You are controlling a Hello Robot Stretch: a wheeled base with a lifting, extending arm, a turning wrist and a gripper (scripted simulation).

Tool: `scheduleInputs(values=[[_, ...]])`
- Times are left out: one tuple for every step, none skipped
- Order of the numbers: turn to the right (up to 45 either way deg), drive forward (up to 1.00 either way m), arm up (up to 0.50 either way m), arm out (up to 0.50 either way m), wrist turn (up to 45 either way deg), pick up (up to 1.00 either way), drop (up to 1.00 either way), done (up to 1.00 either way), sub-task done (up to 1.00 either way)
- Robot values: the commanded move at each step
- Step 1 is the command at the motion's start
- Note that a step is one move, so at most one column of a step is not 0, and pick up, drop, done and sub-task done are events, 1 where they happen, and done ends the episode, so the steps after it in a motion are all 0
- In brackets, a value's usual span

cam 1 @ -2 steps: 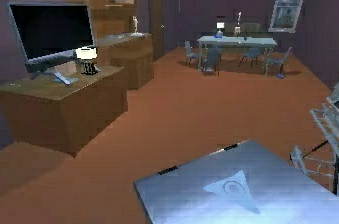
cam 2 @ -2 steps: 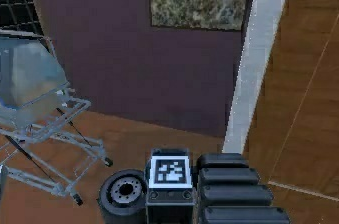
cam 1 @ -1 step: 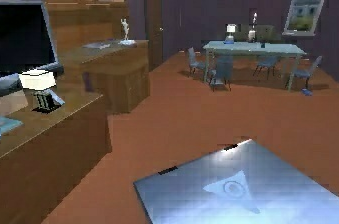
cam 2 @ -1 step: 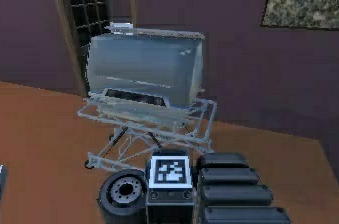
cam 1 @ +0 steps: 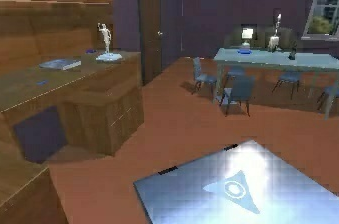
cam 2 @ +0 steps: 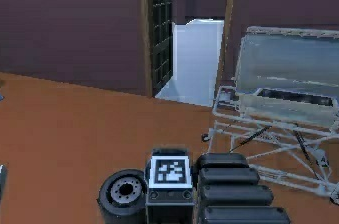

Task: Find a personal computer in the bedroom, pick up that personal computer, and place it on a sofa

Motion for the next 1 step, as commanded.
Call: scheduleInputs(values=[[0.0,1.0,0.0,0.0,0.0,0.0,0.0,0.0,0.0]])
